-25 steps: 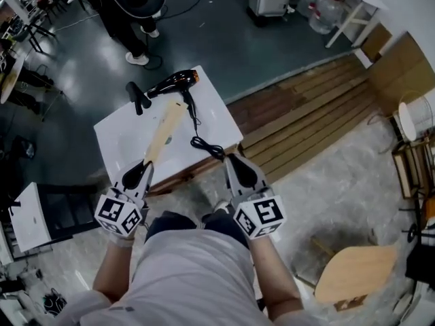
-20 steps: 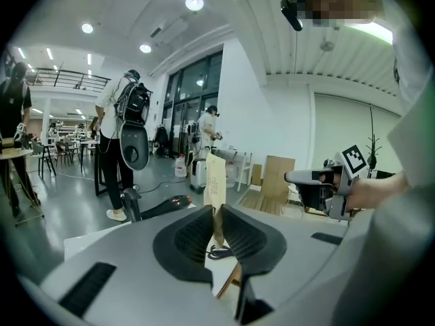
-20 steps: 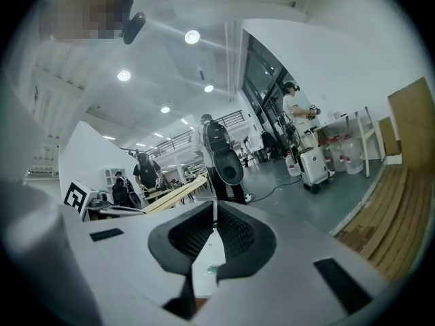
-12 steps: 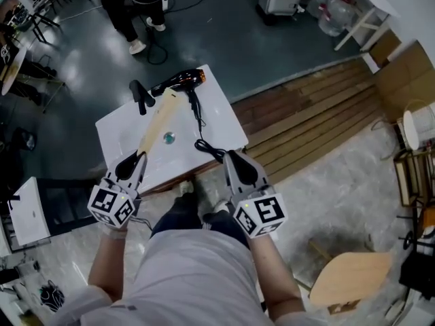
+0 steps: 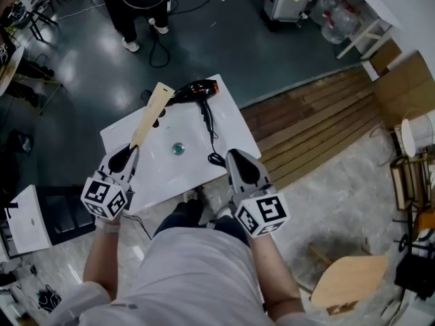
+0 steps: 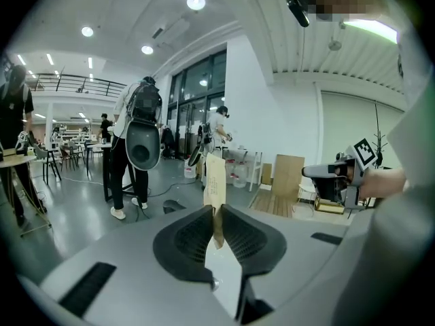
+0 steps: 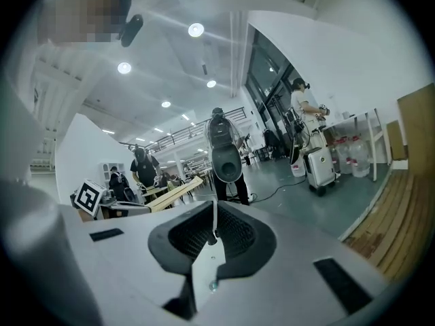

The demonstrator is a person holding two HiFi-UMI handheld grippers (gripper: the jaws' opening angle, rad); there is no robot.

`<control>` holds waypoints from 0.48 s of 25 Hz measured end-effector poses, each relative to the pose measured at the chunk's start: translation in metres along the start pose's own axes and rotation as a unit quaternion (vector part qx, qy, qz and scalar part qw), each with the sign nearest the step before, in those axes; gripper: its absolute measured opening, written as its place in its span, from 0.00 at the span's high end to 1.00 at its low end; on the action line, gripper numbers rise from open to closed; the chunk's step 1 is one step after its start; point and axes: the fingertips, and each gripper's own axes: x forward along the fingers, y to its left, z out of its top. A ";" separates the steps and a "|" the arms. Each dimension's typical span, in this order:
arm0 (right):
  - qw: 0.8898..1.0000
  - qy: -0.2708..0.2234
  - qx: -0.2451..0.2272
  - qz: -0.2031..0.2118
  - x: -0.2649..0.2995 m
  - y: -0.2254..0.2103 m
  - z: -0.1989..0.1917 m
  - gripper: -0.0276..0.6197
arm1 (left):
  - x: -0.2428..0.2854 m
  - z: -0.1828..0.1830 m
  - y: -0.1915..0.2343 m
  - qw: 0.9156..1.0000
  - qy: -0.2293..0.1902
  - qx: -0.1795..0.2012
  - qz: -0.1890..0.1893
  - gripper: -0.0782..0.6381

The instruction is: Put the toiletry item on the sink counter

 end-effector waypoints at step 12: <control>0.999 0.022 -0.017 0.019 0.094 0.056 -0.004 0.91 | 0.006 -0.017 0.115 0.998 -0.001 -0.059 0.005 0.82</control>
